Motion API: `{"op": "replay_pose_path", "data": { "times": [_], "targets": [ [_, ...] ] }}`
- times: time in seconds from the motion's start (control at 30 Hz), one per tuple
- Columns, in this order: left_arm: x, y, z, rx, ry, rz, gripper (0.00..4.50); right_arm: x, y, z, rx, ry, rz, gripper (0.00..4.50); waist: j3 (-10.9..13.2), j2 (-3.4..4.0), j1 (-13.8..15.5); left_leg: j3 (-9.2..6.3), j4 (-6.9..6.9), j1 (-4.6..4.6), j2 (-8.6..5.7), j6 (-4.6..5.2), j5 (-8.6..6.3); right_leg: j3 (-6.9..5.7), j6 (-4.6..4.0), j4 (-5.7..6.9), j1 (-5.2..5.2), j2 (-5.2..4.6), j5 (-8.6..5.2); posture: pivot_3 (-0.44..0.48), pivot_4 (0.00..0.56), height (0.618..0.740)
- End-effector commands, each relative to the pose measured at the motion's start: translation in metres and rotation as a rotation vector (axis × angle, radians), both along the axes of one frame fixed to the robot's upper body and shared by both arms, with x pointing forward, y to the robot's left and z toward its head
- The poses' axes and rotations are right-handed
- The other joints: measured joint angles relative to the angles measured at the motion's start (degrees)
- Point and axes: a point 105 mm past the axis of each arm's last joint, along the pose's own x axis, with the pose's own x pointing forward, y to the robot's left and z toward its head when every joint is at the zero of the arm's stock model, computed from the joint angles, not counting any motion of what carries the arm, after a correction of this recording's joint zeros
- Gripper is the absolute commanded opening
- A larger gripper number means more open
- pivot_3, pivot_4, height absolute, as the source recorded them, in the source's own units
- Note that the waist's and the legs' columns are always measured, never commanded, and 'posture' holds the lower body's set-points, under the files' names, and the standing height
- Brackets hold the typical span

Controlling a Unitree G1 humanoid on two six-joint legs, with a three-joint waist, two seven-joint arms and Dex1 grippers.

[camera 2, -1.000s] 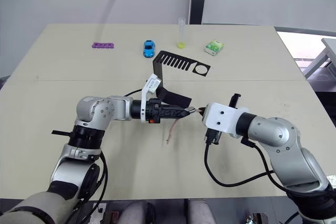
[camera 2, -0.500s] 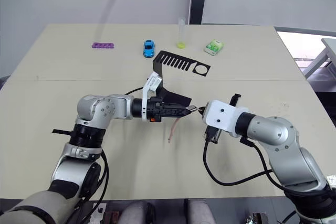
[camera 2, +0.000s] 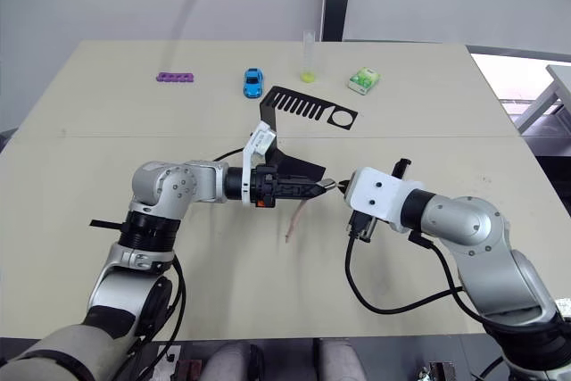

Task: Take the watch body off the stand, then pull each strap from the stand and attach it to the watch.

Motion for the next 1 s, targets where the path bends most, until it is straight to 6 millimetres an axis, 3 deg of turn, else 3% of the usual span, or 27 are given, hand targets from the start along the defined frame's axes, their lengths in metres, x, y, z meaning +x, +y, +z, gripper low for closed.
{"op": "replay_pose_path", "data": {
  "times": [0.03,1.0],
  "targets": [
    [-0.0091,-0.0125,0.0169,-0.050,-0.050,-0.071,1.60,-0.0074,0.0076,0.0179,0.009,-0.091,0.037,0.00,0.00,0.00,0.00,0.00,0.00,0.00,0.00,0.00,0.00,0.00,0.00,0.00,0.00,0.00,0.00,0.000,0.150,0.740],
    [-0.0110,-0.0155,0.0221,-0.064,-0.055,-0.084,1.60,-0.0044,0.0079,0.0169,0.021,-0.082,0.032,0.00,0.00,0.00,0.00,0.00,0.00,0.00,0.00,0.00,0.00,0.00,0.00,0.00,0.00,0.00,0.00,0.000,0.150,0.740]
  ]
}}
